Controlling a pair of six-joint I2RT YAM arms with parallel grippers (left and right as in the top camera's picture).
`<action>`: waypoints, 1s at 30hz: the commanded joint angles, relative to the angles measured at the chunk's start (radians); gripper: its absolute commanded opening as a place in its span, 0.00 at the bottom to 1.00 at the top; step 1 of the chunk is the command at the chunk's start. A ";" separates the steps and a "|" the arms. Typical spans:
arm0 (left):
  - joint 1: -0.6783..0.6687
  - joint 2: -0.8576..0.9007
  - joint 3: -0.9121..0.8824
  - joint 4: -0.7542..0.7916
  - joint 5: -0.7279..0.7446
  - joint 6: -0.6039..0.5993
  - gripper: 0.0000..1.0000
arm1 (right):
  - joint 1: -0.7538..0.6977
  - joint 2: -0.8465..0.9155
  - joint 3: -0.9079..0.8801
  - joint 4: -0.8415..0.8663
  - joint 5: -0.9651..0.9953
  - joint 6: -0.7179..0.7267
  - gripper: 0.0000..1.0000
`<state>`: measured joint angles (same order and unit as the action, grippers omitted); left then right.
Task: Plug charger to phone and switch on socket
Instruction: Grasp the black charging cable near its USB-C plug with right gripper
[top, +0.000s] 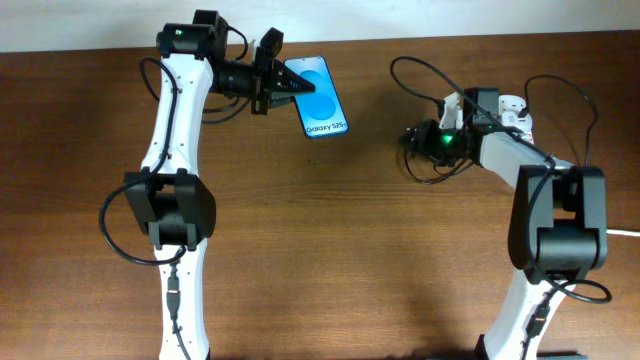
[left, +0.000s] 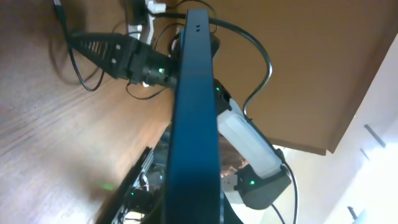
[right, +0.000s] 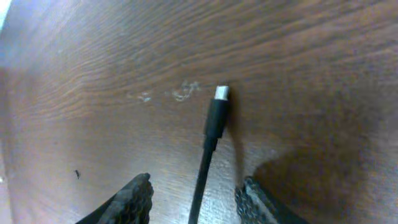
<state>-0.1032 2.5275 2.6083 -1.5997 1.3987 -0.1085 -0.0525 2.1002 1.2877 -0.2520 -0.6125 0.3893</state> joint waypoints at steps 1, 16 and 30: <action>0.008 -0.005 -0.001 -0.011 0.036 0.016 0.00 | 0.001 0.032 0.021 0.017 -0.039 -0.003 0.47; 0.008 -0.005 -0.001 -0.011 0.033 0.016 0.00 | 0.014 0.066 0.021 0.066 -0.038 0.019 0.30; 0.008 -0.005 -0.001 -0.009 -0.048 0.016 0.00 | -0.021 0.014 0.020 0.055 -0.266 -0.026 0.04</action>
<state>-0.1032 2.5275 2.6083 -1.6089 1.3415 -0.1081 -0.0448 2.1479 1.2961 -0.1982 -0.7059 0.4149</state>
